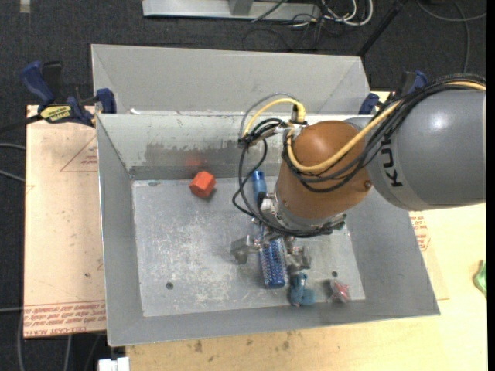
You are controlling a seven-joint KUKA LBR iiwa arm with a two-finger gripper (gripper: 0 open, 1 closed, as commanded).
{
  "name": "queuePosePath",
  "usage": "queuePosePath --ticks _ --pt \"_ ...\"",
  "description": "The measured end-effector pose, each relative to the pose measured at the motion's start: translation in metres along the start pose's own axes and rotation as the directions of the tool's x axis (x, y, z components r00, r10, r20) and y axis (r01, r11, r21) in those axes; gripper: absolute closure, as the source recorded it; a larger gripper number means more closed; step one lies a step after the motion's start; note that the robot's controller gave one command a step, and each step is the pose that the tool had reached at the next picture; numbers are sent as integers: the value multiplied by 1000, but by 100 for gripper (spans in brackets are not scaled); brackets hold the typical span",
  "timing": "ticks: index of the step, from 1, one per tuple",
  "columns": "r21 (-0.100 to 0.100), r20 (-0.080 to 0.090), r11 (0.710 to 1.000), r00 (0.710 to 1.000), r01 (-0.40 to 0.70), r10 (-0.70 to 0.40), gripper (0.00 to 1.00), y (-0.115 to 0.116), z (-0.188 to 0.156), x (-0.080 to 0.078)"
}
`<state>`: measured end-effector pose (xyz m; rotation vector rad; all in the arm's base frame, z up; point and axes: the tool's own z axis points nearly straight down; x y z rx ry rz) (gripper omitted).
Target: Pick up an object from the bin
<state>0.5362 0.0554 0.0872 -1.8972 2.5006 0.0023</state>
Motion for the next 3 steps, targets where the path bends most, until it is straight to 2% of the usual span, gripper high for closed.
queuePosePath --ticks 1,2,3 --pt "-3 -1 1000 1000 -1 1 100 1 0 0" --pt "5 1 998 998 60 -60 100 22 -90 -8" --pt "7 2 996 996 88 -88 100 34 -247 -26"
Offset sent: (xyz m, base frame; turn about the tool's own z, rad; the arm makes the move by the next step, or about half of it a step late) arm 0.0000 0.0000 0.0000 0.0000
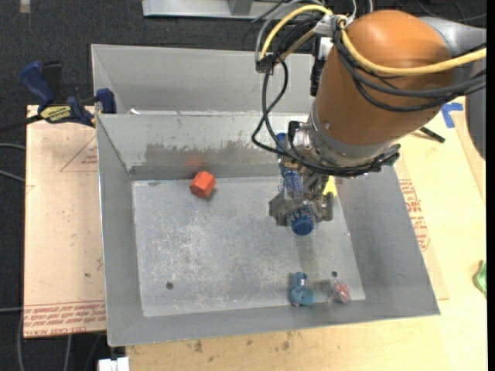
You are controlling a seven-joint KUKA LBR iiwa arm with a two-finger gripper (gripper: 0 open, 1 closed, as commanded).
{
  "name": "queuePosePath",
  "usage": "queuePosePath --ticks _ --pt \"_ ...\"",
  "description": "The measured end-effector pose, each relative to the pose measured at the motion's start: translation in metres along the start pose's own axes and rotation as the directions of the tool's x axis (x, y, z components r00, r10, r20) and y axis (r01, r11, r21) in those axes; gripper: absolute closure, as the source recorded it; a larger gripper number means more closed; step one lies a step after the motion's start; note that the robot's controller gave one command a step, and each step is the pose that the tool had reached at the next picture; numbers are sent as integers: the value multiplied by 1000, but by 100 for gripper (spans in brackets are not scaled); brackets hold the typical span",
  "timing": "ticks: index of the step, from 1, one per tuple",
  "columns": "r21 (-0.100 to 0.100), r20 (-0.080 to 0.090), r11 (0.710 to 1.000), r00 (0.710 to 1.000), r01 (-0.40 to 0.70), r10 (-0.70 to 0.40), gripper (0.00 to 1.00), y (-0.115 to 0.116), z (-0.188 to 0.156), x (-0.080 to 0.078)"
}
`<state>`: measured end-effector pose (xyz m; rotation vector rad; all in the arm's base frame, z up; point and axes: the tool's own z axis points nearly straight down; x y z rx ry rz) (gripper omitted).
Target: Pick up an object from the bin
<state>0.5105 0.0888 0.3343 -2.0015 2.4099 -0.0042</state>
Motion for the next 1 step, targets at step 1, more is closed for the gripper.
queuePosePath --ticks 1 --pt "-11 -1 970 970 244 -244 100 -10 18 -2"
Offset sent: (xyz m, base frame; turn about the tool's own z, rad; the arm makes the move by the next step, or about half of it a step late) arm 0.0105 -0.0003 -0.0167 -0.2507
